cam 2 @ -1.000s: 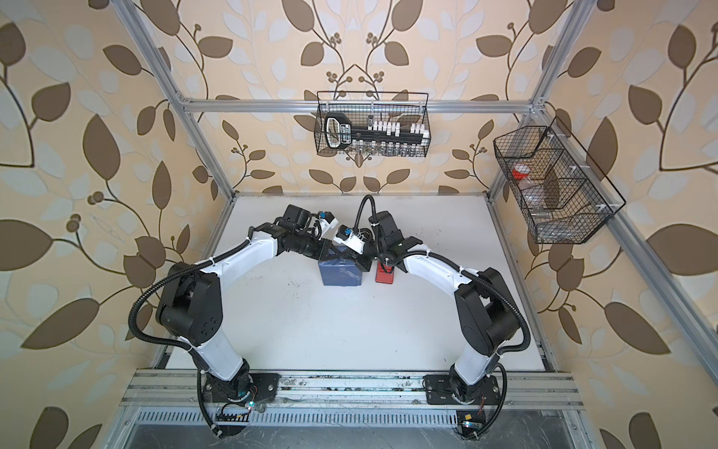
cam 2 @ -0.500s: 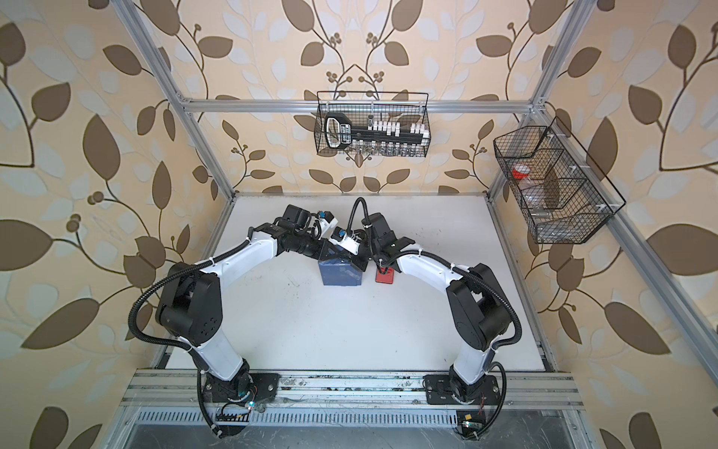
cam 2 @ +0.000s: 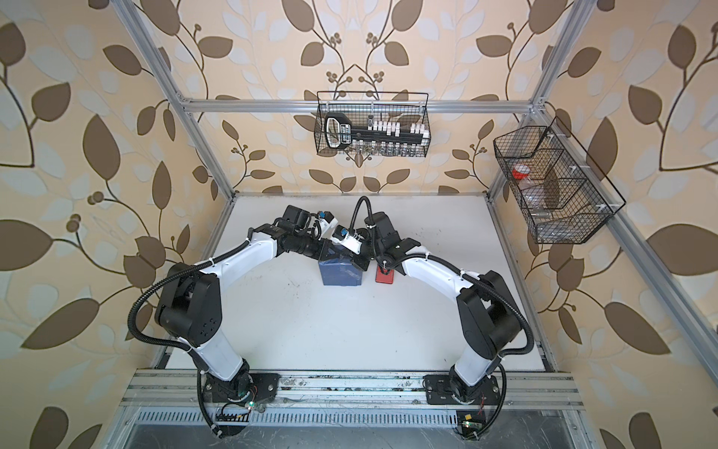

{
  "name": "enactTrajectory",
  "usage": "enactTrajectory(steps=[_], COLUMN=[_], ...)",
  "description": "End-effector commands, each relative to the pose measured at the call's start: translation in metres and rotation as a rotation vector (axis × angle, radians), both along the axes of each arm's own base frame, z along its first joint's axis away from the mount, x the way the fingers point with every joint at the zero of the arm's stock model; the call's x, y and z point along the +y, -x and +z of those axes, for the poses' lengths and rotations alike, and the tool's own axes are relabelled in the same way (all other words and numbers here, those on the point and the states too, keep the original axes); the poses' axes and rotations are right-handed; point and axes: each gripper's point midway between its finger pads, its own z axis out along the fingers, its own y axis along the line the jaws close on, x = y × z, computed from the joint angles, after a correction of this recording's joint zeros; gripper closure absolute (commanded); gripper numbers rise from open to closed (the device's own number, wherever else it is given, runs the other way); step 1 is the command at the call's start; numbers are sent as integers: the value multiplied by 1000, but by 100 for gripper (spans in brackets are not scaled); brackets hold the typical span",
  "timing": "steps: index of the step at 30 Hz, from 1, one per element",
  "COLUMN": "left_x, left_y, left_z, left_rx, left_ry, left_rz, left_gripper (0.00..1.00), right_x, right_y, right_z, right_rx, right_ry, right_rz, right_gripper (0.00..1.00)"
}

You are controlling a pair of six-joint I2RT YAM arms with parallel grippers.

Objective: Wrap a gift box in wrapping paper
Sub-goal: Stick the wrapping paper to the gift box.

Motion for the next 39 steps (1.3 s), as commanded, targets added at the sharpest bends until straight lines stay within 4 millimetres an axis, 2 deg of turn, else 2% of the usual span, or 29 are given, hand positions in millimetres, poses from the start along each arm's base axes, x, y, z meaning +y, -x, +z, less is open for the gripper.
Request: enactTrajectory(steps=[1, 6, 12, 19, 21, 26, 31, 34, 39], left_x=[31, 31, 30, 30, 29, 30, 30, 29, 30], left_y=[27, 28, 28, 27, 28, 28, 28, 29, 29], left_z=[-66, -66, -68, -68, -68, -69, -66, -67, -67], left_rx=[192, 193, 196, 199, 200, 198, 194, 198, 196], left_ry=[-206, -205, -206, -201, -199, -199, -201, -195, -197], left_rz=[65, 64, 64, 66, 66, 65, 65, 67, 68], left_gripper=[100, 100, 100, 100, 100, 100, 100, 100, 100], right_x=[1, 0, -1, 2, 4, 5, 6, 4, -2], right_y=[14, 9, -8, -20, -27, -32, -29, -27, -27], right_z=[15, 6, 5, -20, -17, -31, -42, -39, -5], right_rx=[-46, -34, -34, 7, -4, 20, 14, -18, -121], right_ry=[-16, -3, -13, 32, 29, 59, 132, 158, 148], right_rz=[41, 23, -15, -26, -32, -45, -37, -37, -69], right_gripper=[100, 100, 100, 100, 100, 100, 100, 87, 72])
